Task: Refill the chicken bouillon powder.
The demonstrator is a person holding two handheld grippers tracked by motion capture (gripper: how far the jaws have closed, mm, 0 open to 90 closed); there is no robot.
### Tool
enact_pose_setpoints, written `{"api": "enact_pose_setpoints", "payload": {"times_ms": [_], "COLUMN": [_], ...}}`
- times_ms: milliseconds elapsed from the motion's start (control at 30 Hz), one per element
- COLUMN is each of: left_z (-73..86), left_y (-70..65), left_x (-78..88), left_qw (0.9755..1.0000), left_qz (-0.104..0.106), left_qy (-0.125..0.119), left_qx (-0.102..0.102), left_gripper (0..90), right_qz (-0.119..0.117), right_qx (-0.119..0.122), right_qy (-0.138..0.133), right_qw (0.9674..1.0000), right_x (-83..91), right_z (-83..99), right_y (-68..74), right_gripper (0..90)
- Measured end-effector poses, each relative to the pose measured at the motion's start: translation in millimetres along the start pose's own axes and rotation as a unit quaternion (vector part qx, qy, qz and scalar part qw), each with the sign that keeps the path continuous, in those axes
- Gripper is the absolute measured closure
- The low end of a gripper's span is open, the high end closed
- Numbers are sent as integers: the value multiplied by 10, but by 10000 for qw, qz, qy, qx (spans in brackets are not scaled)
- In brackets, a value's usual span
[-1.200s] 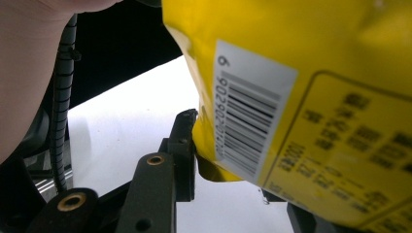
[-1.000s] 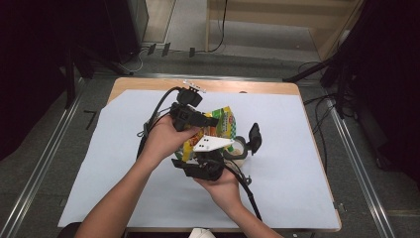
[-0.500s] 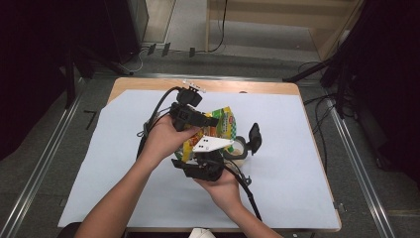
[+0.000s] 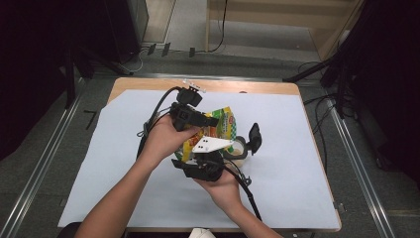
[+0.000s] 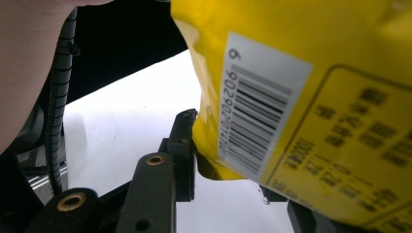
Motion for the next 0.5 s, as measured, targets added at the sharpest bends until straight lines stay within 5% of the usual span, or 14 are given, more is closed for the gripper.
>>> {"api": "enact_pose_setpoints", "payload": {"times_ms": [500], "left_z": [-6], "left_y": [-6], "left_x": [-7], "left_qw": [10000], "left_qz": [5], "left_qy": [9], "left_qx": [-18], "left_gripper": [698], "right_qz": [-4], "right_qx": [-24], "right_qy": [0], "right_qw": [10000], "right_x": [5], "right_z": [5], "right_y": [2], "right_gripper": [662]}}
Point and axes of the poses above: each handheld gripper's, and its own axes: x roughly backward along the jaws, z roughly out of its underside, y roughly to its left, the point moved 5 cm from there along -x, roughly forward along the jaws, and after that the axes turned 9 degrees about y, right-handed, at the moved point
